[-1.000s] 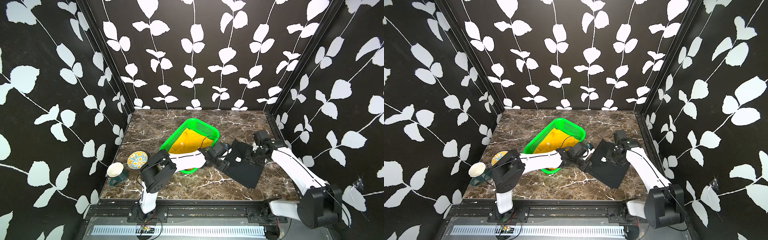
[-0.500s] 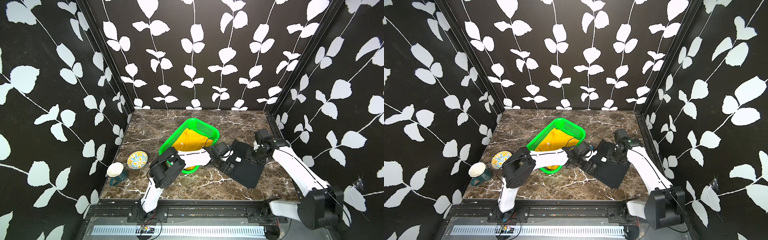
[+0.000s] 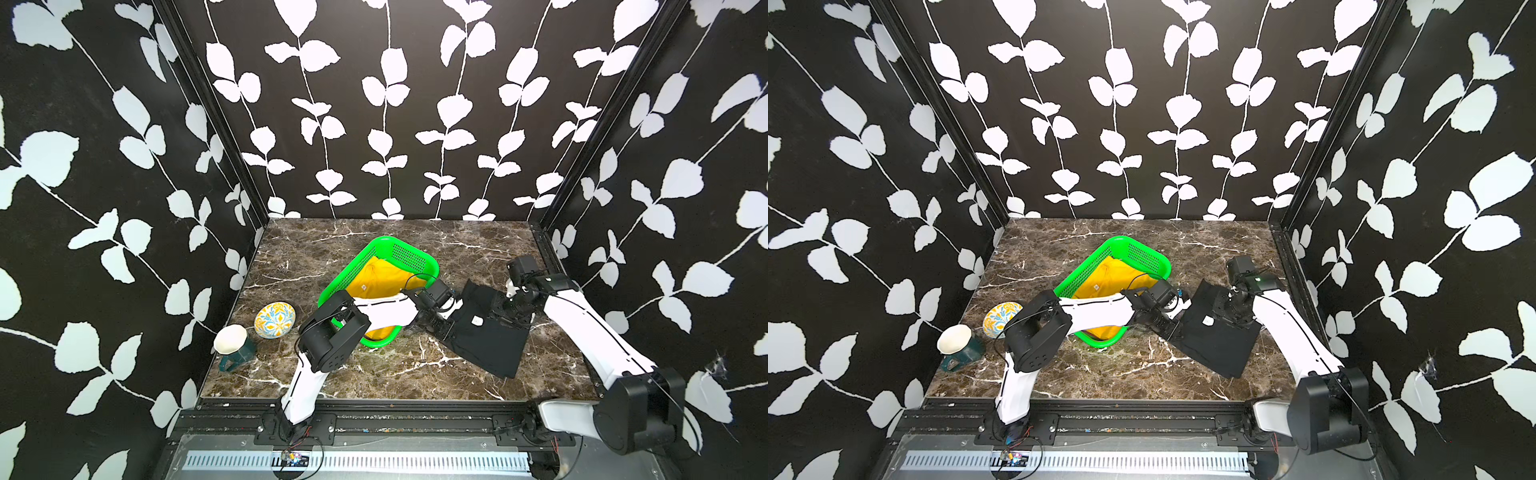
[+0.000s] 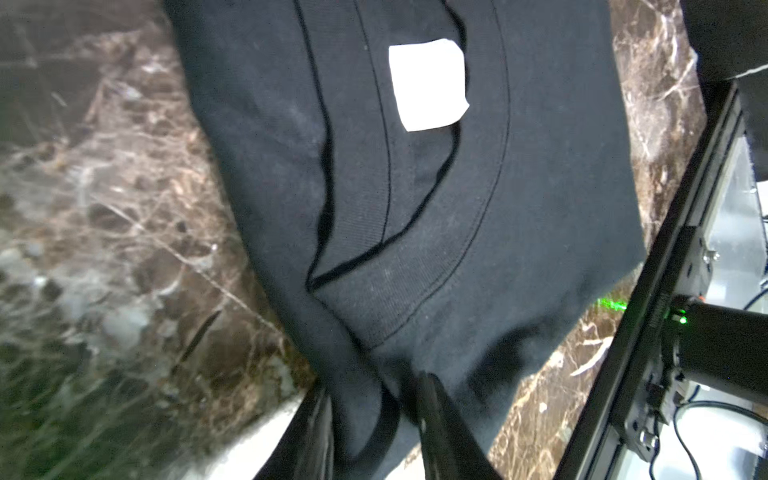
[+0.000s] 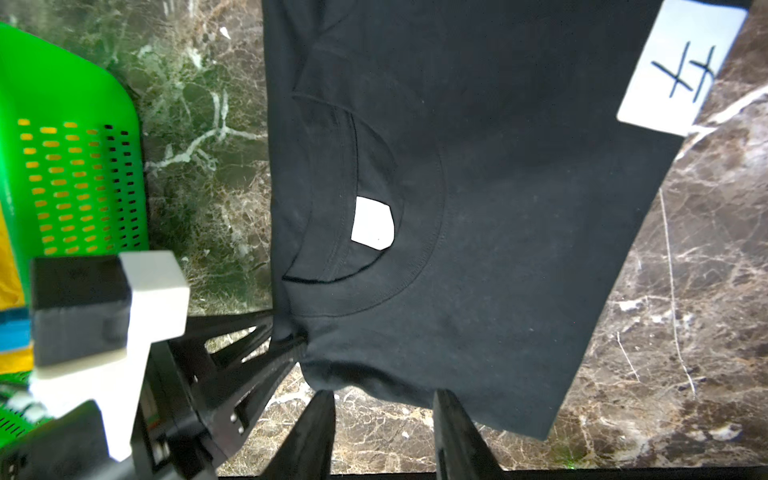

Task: Put the folded t-shirts into the basket
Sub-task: Move the T-shirt to the center of the board, then pick up the T-shirt from the center of the board.

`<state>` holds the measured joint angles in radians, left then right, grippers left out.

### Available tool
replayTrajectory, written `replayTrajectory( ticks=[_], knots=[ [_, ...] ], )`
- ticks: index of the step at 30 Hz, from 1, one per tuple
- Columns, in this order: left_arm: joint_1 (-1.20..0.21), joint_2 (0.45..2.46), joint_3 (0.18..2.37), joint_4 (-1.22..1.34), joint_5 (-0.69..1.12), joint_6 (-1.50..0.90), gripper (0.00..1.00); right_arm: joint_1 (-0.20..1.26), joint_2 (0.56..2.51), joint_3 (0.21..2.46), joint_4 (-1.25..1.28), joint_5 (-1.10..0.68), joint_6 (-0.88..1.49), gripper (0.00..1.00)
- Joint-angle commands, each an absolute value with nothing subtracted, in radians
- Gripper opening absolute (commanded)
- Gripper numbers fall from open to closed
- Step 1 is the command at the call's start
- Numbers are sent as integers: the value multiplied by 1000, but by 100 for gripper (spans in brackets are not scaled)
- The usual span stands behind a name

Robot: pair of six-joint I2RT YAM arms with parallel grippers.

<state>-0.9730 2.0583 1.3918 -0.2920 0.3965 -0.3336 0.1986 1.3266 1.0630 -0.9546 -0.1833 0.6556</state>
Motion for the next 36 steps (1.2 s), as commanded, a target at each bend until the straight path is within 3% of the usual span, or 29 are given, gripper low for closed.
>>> replayTrajectory(
  ticks=[1, 4, 8, 10, 14, 20, 24, 26, 33, 36],
  knots=[
    [-976, 2060, 1381, -268, 442, -347, 35, 207, 1381, 1092, -957, -206, 680, 41],
    [-976, 2064, 1382, -243, 462, -370, 43, 219, 1432, 1122, -959, -197, 682, 41],
    [-977, 2069, 1363, -191, 487, -419, 64, 221, 1478, 1156, -969, -161, 675, 41],
    [-977, 2074, 1353, -169, 494, -443, 65, 221, 1486, 1157, -963, -164, 674, 41],
    [-977, 2105, 1356, -151, 513, -469, 58, 220, 1489, 1162, -951, -168, 679, 41],
    [-988, 2128, 1360, -142, 518, -481, 40, 220, 1511, 1180, -927, -170, 717, 41],
    [-994, 2123, 1368, -151, 513, -466, 20, 226, 1560, 1204, -906, -184, 745, 41],
    [-996, 2118, 1373, -169, 504, -451, 2, 233, 1590, 1239, -915, -158, 742, 42],
    [-1035, 2050, 1378, -226, 406, -341, 0, 245, 1765, 1419, -983, -92, 679, 53],
    [-1059, 2012, 1379, -259, 345, -257, 0, 254, 1816, 1480, -1005, -52, 655, 75]
  ],
)
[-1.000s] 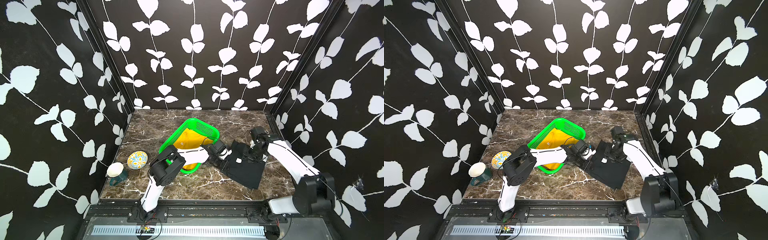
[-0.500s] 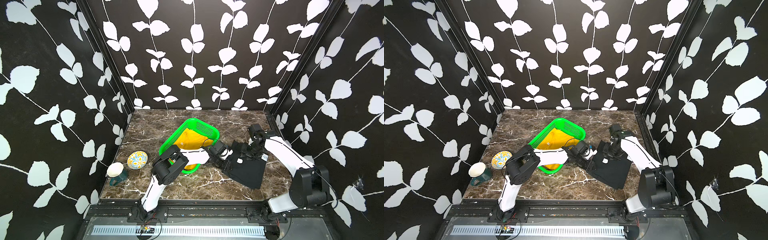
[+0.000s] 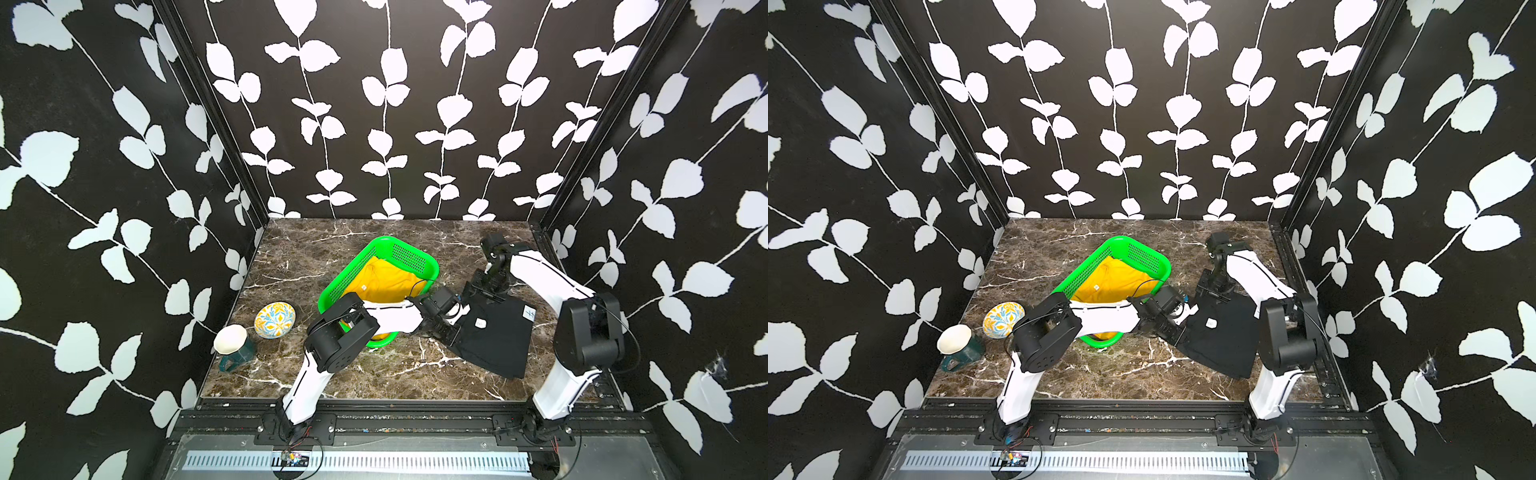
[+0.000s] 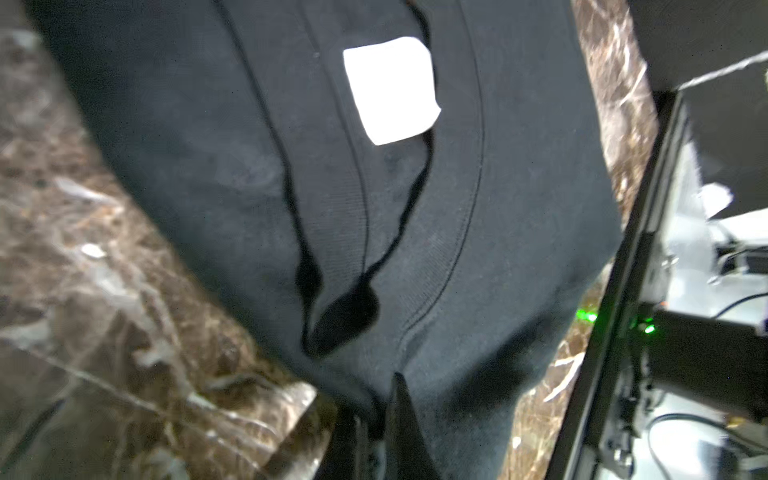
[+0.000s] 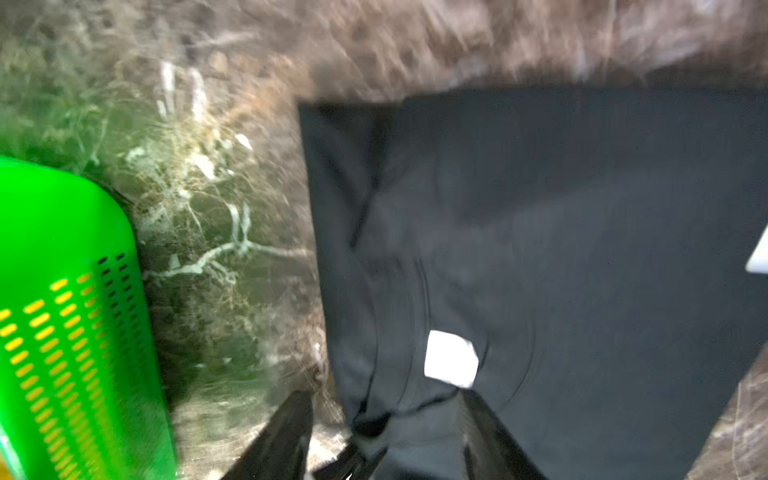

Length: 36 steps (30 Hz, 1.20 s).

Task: Put the folded t-shirts into the basket
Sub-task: Pick up the T-shirt from the center of the board.

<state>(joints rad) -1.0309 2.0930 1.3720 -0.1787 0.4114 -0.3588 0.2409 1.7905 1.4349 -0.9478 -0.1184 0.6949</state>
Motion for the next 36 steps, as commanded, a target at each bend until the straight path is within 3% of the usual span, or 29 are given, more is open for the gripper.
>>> replayTrajectory(
  ticks=[1, 5, 21, 31, 36],
  knots=[
    [-1066, 2003, 1375, -261, 331, -232, 0, 256, 1830, 1498, -1015, -26, 646, 79],
    [-1088, 1980, 1388, -310, 257, -143, 0, 272, 1895, 1585, -1069, 39, 612, 84],
    [-1162, 1888, 1366, -359, 30, 65, 0, 324, 2098, 1678, -1111, 2, 598, 75],
    [-1195, 1864, 1344, -366, -65, 96, 0, 323, 2199, 1751, -1167, 69, 616, 59],
    [-1195, 1828, 1303, -336, -89, 95, 0, 322, 2200, 1730, -1148, 51, 625, 45]
  ],
)
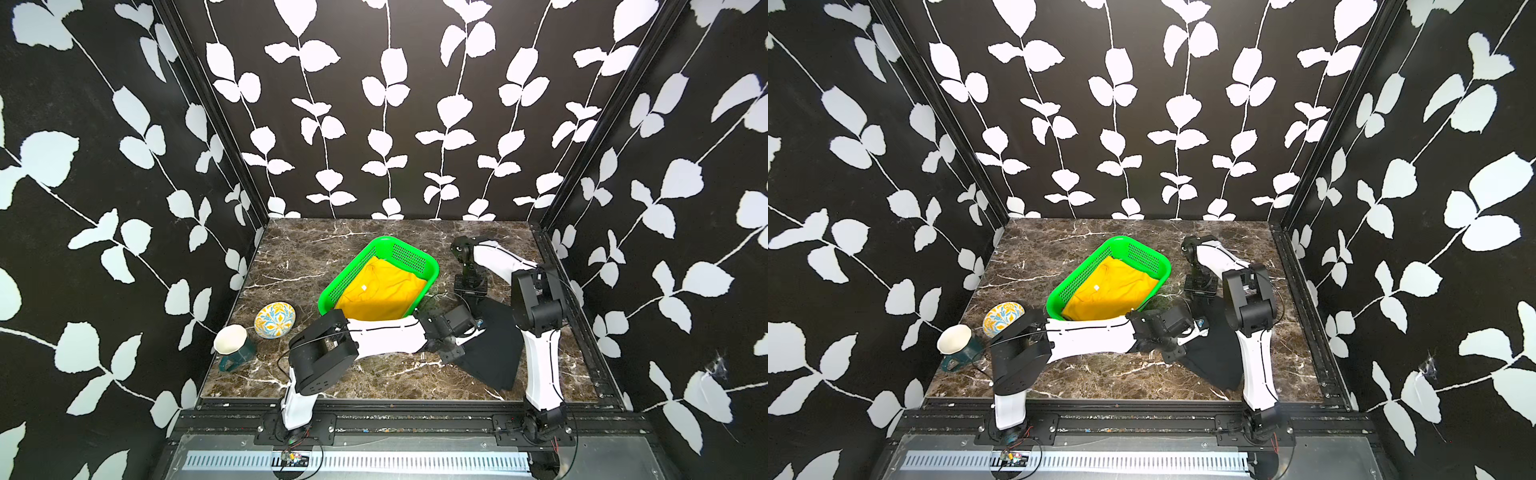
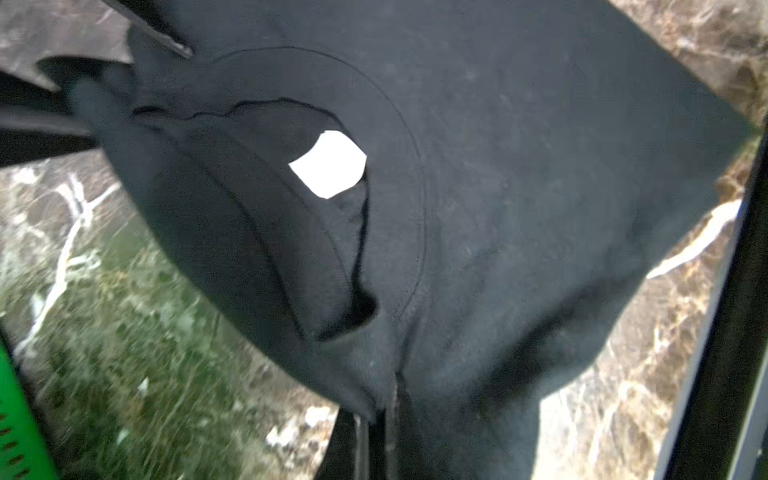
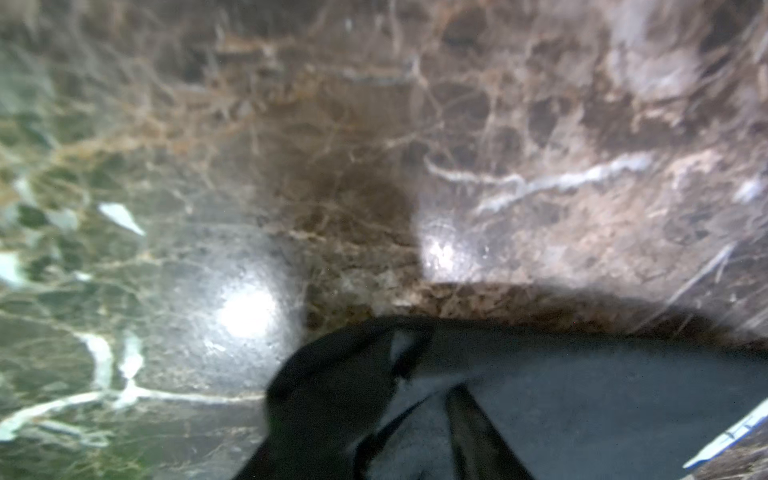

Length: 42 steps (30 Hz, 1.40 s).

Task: Put the folded t-shirts into the basket
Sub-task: Pick up the T-shirt from the center of the board.

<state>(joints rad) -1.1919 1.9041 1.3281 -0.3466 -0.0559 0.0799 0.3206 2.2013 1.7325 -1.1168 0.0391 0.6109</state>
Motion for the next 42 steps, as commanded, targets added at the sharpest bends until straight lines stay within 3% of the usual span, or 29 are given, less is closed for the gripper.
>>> replayTrajectory(
  ticks=[1, 6, 8, 17, 24, 33, 42],
  knots=[
    [-1195, 1823, 1296, -332, -91, 96, 0, 322, 2200, 1730, -1147, 48, 625, 39],
    [-1195, 1803, 1276, -329, -101, 97, 0, 320, 2184, 1725, -1141, 35, 641, 6],
    [-1195, 1795, 1268, -332, -103, 95, 0, 315, 2172, 1718, -1129, 10, 655, 0],
    [-1195, 1689, 1221, -426, -118, 39, 0, 304, 1950, 1596, -1007, -95, 789, 0],
    [-1174, 1540, 1196, -549, -120, -82, 0, 408, 1713, 1535, -890, -49, 926, 0],
    [-1092, 1229, 1125, -654, -152, -90, 0, 520, 1694, 1717, -901, -64, 961, 0],
    [-911, 1052, 1100, -766, -202, -66, 0, 578, 1770, 1839, -774, -93, 1060, 0]
  ],
)
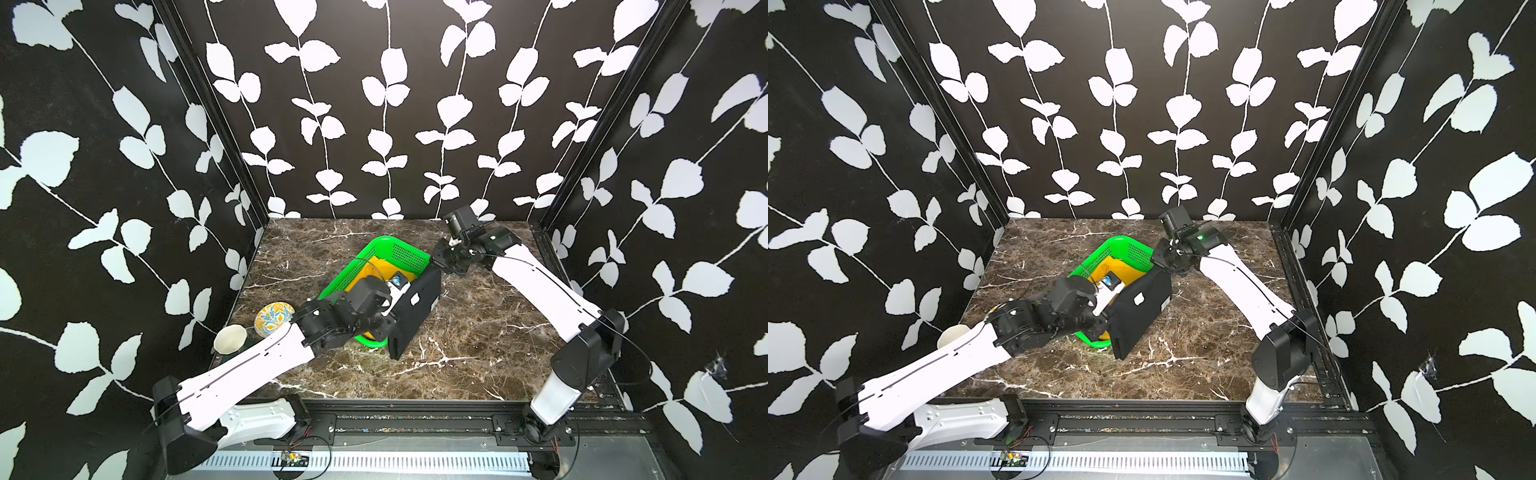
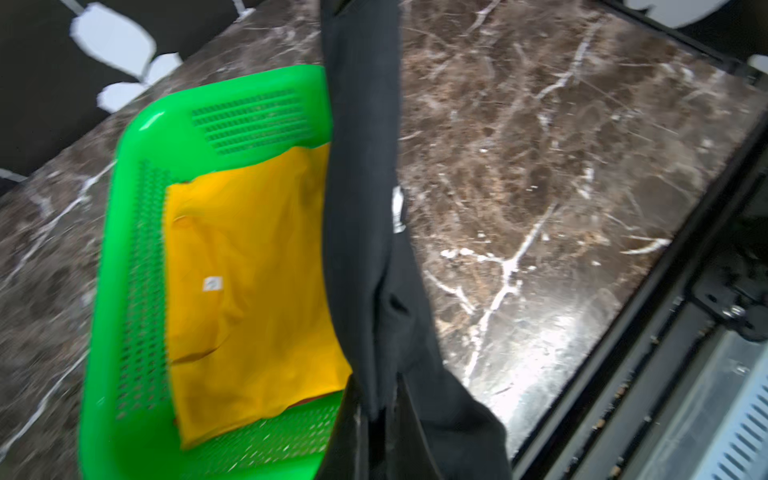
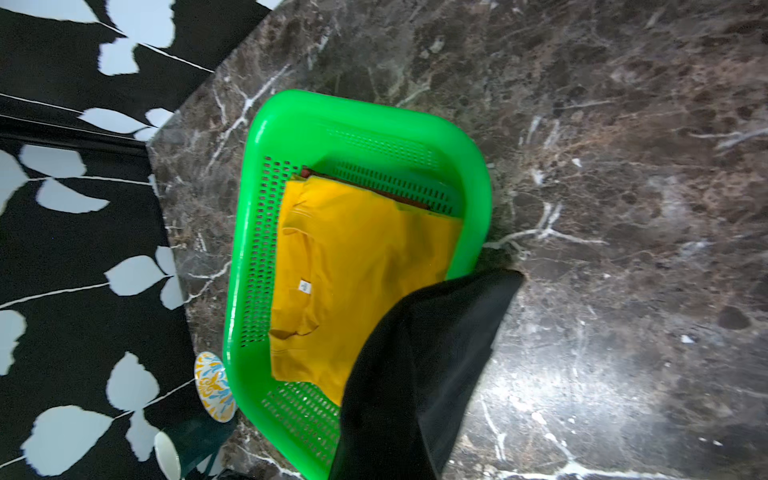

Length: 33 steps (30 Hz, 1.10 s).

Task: Put the folded t-shirts into the basket
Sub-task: Pick up the T-shirt from the center of the board, then place the T-shirt in the bin.

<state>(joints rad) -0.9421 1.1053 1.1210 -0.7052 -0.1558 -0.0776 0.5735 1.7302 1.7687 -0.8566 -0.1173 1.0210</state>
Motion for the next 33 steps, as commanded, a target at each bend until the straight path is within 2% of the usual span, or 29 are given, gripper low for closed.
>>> replayTrajectory(
  ticks=[1, 7, 18, 26, 33],
  knots=[
    [-896, 1041, 1088, -753, -211, -67, 0, 584, 1799, 1871, -776, -93, 1063, 0],
    [-756, 1091, 999, -686, -214, -98, 0, 607, 1987, 2026, -776, -100, 1089, 0],
    [-620, 1163, 869, -573, -271, -145, 0, 620, 2263, 2298, -846, -77, 1036, 0],
    [-590, 1259, 843, -492, -302, -173, 0, 623, 2362, 2361, -733, -183, 1058, 0],
    [-573, 1358, 870, -488, -360, -144, 0, 621, 2394, 2358, -678, -180, 1090, 0]
  ],
)
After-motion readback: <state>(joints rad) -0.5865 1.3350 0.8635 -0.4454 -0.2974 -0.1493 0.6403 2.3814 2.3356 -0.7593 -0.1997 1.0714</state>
